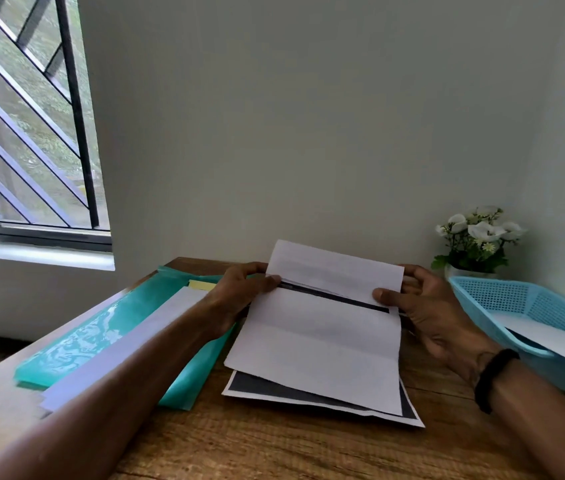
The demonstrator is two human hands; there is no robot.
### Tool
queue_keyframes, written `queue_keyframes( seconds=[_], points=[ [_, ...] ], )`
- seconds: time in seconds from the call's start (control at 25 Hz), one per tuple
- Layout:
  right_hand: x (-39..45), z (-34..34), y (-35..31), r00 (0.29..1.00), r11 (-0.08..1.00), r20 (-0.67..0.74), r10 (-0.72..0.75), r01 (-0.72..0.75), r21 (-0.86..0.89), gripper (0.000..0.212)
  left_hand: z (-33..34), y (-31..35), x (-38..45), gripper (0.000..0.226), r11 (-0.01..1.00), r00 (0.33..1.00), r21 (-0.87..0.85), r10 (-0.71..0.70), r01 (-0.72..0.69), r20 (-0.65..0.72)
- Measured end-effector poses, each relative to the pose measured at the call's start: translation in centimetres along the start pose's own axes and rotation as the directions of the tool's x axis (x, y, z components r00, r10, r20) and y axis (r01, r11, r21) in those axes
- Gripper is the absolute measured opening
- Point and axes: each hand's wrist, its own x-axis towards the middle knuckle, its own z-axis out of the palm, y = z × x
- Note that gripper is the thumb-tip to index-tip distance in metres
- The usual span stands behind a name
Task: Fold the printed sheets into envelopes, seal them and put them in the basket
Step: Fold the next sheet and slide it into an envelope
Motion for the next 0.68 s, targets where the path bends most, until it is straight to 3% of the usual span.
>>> queue_keyframes(
  seconds=[0.28, 0.48, 0.6, 0.68],
  points=[
    [0.2, -0.2, 0.3, 0.987, 0.983, -0.017, -0.157, 0.155, -0.100, 0.028, 0.2, 0.6, -0.2, 0.023, 0.991, 0.994, -0.105, -0.089, 0.083, -0.057],
    [0.6, 0.2, 1.1, 0.970, 0.955, 0.044, -0.241, 0.245, -0.169, 0.032, -0.4, 0.9, 0.1, 0.059, 0.922, 0.983, -0.350, -0.182, 0.167, -0.011],
    [0.7, 0.2, 1.5, 0.970, 0.954, 0.063, -0.236, 0.244, -0.175, 0.047, -0.4, 1.0, -0.1, 0.048, 0.949, 0.992, -0.289, -0.123, 0.122, 0.016],
    [0.7, 0.1, 1.4, 0.969, 0.948, 0.044, -0.242, 0.246, -0.200, 0.047, -0.3, 0.9, 0.0, 0.042, 0.974, 0.996, -0.211, -0.085, 0.087, 0.016]
  ],
)
